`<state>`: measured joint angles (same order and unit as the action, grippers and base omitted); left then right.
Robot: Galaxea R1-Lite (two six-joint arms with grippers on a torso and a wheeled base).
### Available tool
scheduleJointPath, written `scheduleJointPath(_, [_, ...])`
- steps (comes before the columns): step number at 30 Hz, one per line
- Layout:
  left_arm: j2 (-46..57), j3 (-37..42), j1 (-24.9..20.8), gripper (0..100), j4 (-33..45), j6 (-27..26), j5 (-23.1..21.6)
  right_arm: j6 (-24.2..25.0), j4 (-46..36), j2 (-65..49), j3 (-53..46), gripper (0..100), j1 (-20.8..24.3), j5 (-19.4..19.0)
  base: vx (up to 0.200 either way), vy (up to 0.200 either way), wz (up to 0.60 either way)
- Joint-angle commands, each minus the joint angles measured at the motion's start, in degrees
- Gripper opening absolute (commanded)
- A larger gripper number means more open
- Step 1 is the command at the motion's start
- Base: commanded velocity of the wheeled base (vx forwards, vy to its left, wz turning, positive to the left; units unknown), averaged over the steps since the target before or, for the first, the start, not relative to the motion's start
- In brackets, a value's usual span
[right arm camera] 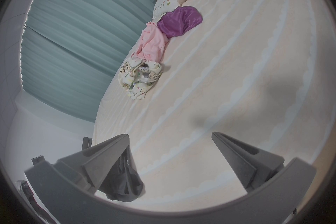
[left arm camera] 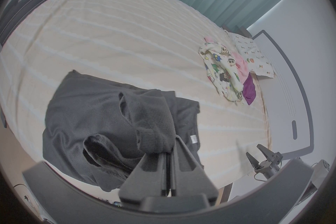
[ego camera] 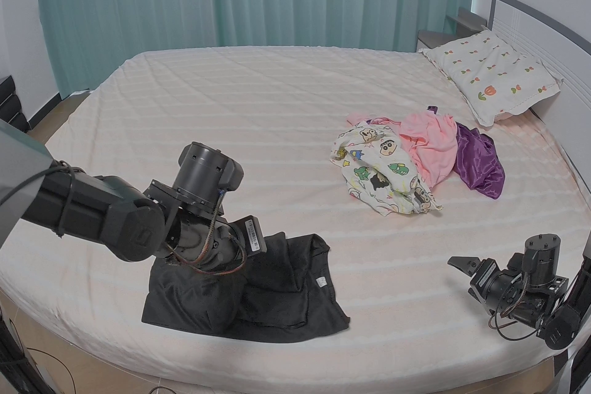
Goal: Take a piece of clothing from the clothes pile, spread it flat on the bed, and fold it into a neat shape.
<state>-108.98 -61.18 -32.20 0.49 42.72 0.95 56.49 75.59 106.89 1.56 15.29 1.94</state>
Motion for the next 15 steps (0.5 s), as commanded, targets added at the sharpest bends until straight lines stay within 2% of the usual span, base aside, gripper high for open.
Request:
scheduleJointPath(1, [-3.3, -2.1, -1.2, 0, 0.0, 1.1, 0.1, -0.1, 0.0, 0.9, 0.0, 100, 0.0, 0.0, 0.000, -0.200, 0.00])
scheduleJointPath(8, [-5.9, -4.8, -2.2, 0, -0.6, 2.4, 0.7, -0.1, 0.7, 1.1, -0.1, 100, 0.3, 0.1, 0.000, 0.000, 0.00])
scheduleJointPath(9, [-6.9, -6.2, -2.2, 0, -0.6, 4.1, 2.2, -0.1, 1.0, 1.1, -0.2, 100, 0.4, 0.1, 0.000, 0.000, 0.00])
scheduleJointPath(12, [-7.8, -7.7, -2.4, 0, 0.0, 6.9, 2.7, -0.1, 1.1, 1.1, -0.3, 100, 0.4, 0.1, 0.000, 0.000, 0.00])
scheduleJointPath(15, [-9.0, -8.5, -2.5, 0, 0.0, 7.2, 2.7, -0.1, 1.1, 1.2, -0.4, 100, 0.4, 0.1, 0.000, 0.000, 0.00])
